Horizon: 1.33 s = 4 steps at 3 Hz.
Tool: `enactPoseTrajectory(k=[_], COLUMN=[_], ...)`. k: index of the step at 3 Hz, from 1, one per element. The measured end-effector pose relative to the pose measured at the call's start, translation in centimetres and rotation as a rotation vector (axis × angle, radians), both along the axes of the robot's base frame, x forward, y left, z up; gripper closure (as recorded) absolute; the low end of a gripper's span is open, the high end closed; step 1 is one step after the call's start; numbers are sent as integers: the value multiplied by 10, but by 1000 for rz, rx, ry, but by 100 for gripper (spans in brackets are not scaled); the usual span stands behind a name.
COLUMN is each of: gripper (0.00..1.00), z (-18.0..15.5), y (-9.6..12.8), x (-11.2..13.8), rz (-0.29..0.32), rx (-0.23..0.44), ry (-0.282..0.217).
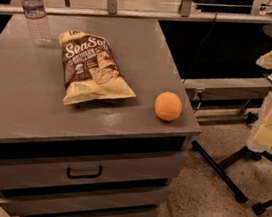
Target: Pick brown chip bag
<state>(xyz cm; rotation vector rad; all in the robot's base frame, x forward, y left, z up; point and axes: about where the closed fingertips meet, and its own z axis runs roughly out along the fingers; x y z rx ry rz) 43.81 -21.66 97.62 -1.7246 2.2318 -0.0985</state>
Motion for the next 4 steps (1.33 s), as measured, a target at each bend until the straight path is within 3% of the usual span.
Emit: enactPoseTrajectory(k=[2,3,4], gripper=[0,0,0], z=[0,-4,-1], y=[5,45,115], x=[2,38,85], rz=[7,61,152], rx=[39,114,207], ry=[-12,-16,-21])
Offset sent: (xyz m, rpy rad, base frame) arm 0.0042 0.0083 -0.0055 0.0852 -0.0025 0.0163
